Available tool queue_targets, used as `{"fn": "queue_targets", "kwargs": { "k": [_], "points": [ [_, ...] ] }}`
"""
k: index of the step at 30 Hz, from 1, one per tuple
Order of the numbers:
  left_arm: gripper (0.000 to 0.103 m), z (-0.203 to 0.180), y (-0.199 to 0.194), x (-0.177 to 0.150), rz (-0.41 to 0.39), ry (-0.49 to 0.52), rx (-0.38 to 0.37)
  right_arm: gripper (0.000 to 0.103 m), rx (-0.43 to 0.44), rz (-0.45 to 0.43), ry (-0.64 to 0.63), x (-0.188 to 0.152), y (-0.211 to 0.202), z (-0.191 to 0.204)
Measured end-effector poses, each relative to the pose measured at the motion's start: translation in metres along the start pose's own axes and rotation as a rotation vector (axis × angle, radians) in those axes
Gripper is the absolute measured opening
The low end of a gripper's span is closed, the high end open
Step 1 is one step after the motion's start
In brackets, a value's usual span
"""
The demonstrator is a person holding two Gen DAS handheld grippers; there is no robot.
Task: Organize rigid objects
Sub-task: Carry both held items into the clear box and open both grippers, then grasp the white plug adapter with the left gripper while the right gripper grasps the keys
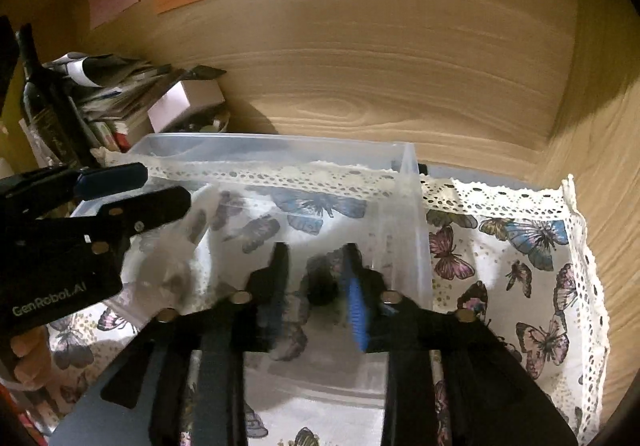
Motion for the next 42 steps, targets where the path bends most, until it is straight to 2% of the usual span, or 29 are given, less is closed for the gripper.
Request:
{"fn": "queue_targets", "kwargs": {
  "k": [1,5,7,14,16,21,26,34,40,41,42],
  "points": [
    [0.054,0.002,-0.002,-0.001,0.002,-0.006,-0.007,0.039,-0.003,-0.007,-0.005,0.001,-0.002,0.000],
    [0.055,0.015,-0.019,0.000,-0.018,-0.031,-0.006,0.040,-0.013,-0.041,-0.025,0.008,-0.014,0.006],
    [0.062,0.019,-0.028,0.000,-0.037,-0.043,0.002,0.043,-0.006,-0.060,-0.029,0.010,-0.023,0.010],
    [0.076,0.036,-0.064,-0.010,-0.085,-0.069,0.014,0.060,-0.017,-0.148,-0.053,0.010,-0.072,0.025],
    [0.085,0.038,-0.072,-0.018,-0.096,-0.070,0.014,0.063,-0.021,-0.168,-0.049,0.006,-0.084,0.028],
    [0.092,0.038,-0.092,-0.043,-0.114,-0.050,0.034,0.063,-0.030,-0.194,-0.041,-0.013,-0.112,0.034],
    [0.094,0.030,-0.099,-0.077,-0.074,-0.053,-0.001,0.063,-0.043,-0.189,-0.034,-0.040,-0.127,0.038],
    [0.094,0.008,-0.099,-0.130,0.003,-0.044,-0.042,0.063,-0.056,-0.135,0.025,-0.086,-0.123,0.026],
    [0.093,-0.013,-0.104,-0.152,0.022,-0.035,-0.091,0.063,-0.055,-0.083,0.066,-0.117,-0.114,0.019],
    [0.093,-0.016,-0.105,-0.155,0.022,-0.032,-0.097,0.063,-0.056,-0.077,0.071,-0.121,-0.113,0.018],
    [0.085,-0.020,-0.107,-0.157,0.021,-0.029,-0.107,0.063,-0.053,-0.069,0.076,-0.124,-0.111,0.017]
  ]
}}
Point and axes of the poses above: each gripper's, at about its wrist camera, not at the fingertips, and y roughly the way its jaws point, z to its left, x to its top, the point moved 8 cm from there along y, roughly the way its jaws point, and after that the axes turned 13 degrees about x, right-handed, at the moved point
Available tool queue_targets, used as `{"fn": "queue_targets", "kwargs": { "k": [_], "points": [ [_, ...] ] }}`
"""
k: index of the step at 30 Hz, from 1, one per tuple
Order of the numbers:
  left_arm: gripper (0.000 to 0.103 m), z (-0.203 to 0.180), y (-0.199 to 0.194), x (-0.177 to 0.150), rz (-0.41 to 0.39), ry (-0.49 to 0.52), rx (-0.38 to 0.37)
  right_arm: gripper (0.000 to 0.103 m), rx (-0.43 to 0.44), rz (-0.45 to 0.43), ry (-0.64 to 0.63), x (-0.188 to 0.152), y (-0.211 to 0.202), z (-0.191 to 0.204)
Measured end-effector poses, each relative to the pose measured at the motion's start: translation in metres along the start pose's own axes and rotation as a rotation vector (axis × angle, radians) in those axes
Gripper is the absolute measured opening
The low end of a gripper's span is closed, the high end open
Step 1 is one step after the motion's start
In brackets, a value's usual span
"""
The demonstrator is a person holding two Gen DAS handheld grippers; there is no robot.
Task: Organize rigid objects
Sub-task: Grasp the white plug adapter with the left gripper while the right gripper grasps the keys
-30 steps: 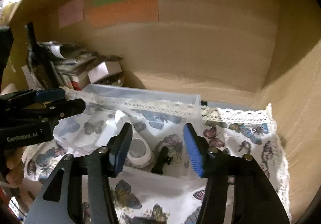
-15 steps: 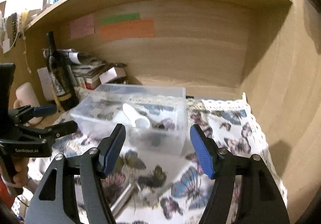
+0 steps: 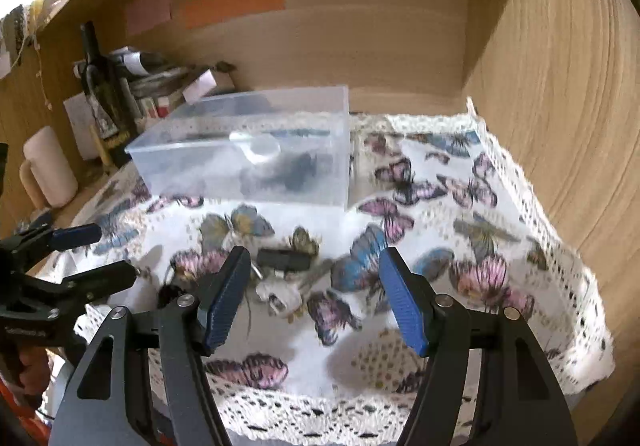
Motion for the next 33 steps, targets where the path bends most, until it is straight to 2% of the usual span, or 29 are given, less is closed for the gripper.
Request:
{"fn": "queue_targets", "kwargs": {
  "k": [1,3,5,8,10,11,13,19,21,23,25,33],
  "points": [
    [0.077,-0.003,0.000,-0.001,0.002,0.008,-0.006,0.063,0.004,0.008,0.004,-0.003,0.001,0.000],
    [0.072,-0.009,0.002,-0.006,0.015,0.028,-0.023,0.063,0.007,0.026,0.010,-0.009,0.005,-0.001],
    [0.071,-0.012,0.005,-0.012,0.033,0.030,-0.035,0.059,0.015,0.049,0.001,-0.015,0.010,0.001],
    [0.069,-0.016,0.010,-0.019,0.051,0.038,-0.043,0.059,0.029,0.074,-0.005,-0.019,0.018,0.004],
    [0.063,-0.017,0.012,-0.022,0.044,0.041,-0.032,0.059,0.039,0.090,-0.008,-0.021,0.024,0.006],
    [0.060,-0.017,0.013,-0.022,0.036,0.044,-0.024,0.059,0.042,0.101,-0.010,-0.022,0.029,0.007],
    [0.045,-0.018,0.013,-0.021,0.027,0.045,-0.033,0.059,0.046,0.118,-0.012,-0.024,0.035,0.008],
    [0.045,-0.017,0.013,-0.020,0.015,0.051,-0.060,0.058,0.028,0.150,-0.050,-0.027,0.053,0.012],
    [0.045,-0.016,0.013,-0.018,0.013,0.046,-0.053,0.049,0.018,0.141,-0.064,-0.026,0.055,0.014],
    [0.045,-0.013,0.012,-0.015,0.007,0.038,-0.048,0.031,0.017,0.132,-0.074,-0.025,0.054,0.015],
    [0.045,-0.011,0.011,-0.012,-0.002,0.031,-0.047,0.023,0.011,0.125,-0.070,-0.024,0.054,0.014],
    [0.045,-0.002,-0.001,0.009,-0.067,0.012,-0.019,0.022,-0.004,0.081,-0.065,-0.019,0.043,0.014]
  ]
}}
Point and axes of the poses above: each gripper's, at about its wrist camera, not at the fingertips, and y roughly the way its jaws point, z to its left, x to its top, the point moved 8 cm from there along y, roughly the way its jaws point, and after that the axes turned 13 degrees about x, right-handed, at the moved point
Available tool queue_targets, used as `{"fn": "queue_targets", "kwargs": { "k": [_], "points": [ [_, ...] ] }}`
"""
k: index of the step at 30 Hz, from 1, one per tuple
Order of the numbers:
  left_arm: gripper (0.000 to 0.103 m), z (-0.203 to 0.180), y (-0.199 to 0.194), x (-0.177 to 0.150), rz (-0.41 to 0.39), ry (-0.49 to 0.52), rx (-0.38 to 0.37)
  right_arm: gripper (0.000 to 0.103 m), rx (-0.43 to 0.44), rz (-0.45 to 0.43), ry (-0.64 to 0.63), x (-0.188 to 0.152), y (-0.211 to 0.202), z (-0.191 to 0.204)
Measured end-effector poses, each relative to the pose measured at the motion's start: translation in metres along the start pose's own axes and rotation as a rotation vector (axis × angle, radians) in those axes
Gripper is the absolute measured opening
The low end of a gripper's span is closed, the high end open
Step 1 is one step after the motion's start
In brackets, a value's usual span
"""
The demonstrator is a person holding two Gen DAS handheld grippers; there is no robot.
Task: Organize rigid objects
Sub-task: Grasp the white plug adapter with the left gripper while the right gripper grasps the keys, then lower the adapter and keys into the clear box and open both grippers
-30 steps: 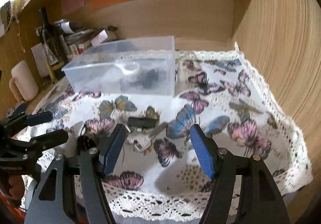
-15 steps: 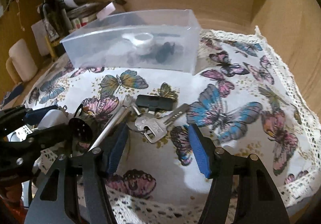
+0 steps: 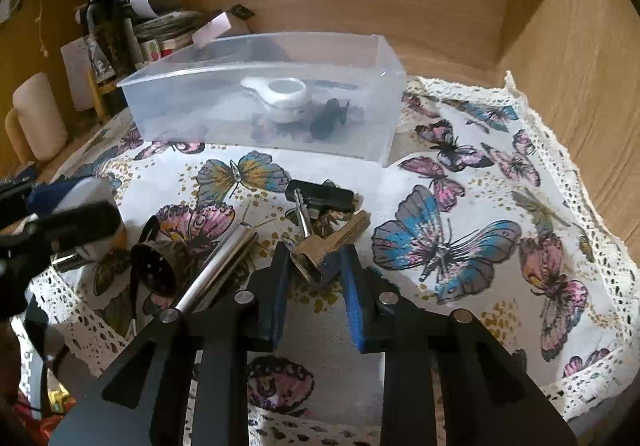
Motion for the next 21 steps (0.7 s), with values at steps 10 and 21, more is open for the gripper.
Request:
{"fn": "queue_targets", "kwargs": {
  "k": [10,21],
  "points": [
    [0.045,0.020,-0.010,0.032,-0.072,-0.037,0.033,0.004,-0.011,-0.087,-0.014,0.026,-0.034,-0.001],
    [0.045,0.047,-0.013,0.058,-0.117,-0.074,0.072,0.004,-0.035,-0.147,-0.012,0.042,-0.052,-0.006]
  ]
}}
Point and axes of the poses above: each gripper's, at about its wrist camera, not at the fingertips, and y roughly the way its jaws point, z to its left, x to its top, the point moved 8 cm from there along y, roughly the way its jaws point, and after that the axes turned 13 degrees about x, right-handed, at the moved point
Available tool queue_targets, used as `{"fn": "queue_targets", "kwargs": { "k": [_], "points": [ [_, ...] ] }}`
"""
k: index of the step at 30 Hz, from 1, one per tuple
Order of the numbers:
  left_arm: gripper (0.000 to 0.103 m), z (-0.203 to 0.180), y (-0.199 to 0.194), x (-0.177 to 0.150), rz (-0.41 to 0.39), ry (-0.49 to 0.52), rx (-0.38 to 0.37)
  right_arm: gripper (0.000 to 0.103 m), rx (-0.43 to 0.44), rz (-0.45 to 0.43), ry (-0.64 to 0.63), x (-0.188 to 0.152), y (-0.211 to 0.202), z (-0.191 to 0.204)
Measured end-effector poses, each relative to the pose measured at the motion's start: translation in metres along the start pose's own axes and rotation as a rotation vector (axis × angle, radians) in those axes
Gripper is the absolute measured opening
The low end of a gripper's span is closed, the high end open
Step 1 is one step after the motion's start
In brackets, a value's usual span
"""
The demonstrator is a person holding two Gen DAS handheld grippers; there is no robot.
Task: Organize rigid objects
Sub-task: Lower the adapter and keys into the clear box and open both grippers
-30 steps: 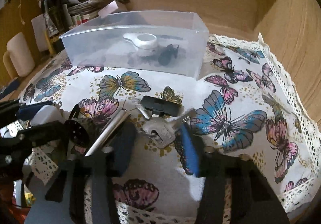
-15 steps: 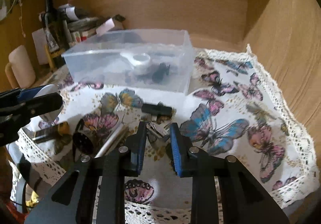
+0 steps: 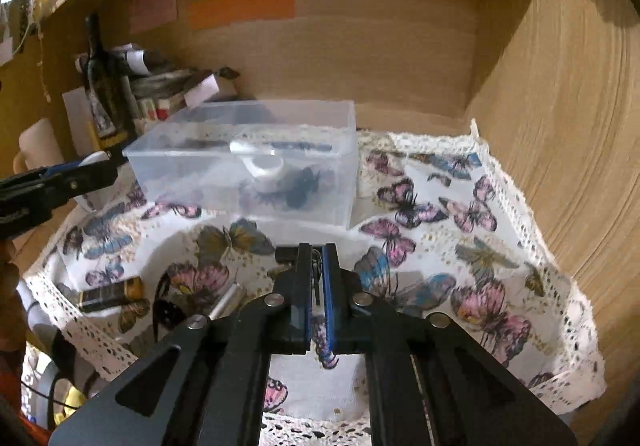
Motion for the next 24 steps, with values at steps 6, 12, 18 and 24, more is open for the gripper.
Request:
{"fn": "queue_targets", "kwargs": {
  "k": [6,12,18,24],
  "points": [
    [0.045,0.016,0.005,0.018,-0.019,-0.007,0.039,0.004,-0.008,-0.068,-0.039,0.033,-0.013,0.002],
    [0.045,0.032,0.017,0.039,-0.026,-0.027,0.055,0.004,-0.006,-0.143,-0.075,0.071,-0.015,0.005],
    [0.045,0.039,0.033,0.063,-0.034,-0.030,0.068,0.004,0.016,-0.192,-0.097,0.106,-0.001,0.009],
    [0.045,0.032,0.058,0.077,-0.016,-0.004,0.071,0.004,0.023,-0.152,-0.121,0.120,0.032,0.011]
  ]
}}
Point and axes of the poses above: each gripper's, at about its wrist camera, not at the fingertips, and y roughly the way its jaws point, z to its left, x to its top, the point moved 8 cm from there along y, roughly the way its jaws point, and after that the axes turned 13 degrees about x, right-handed, at the moved point
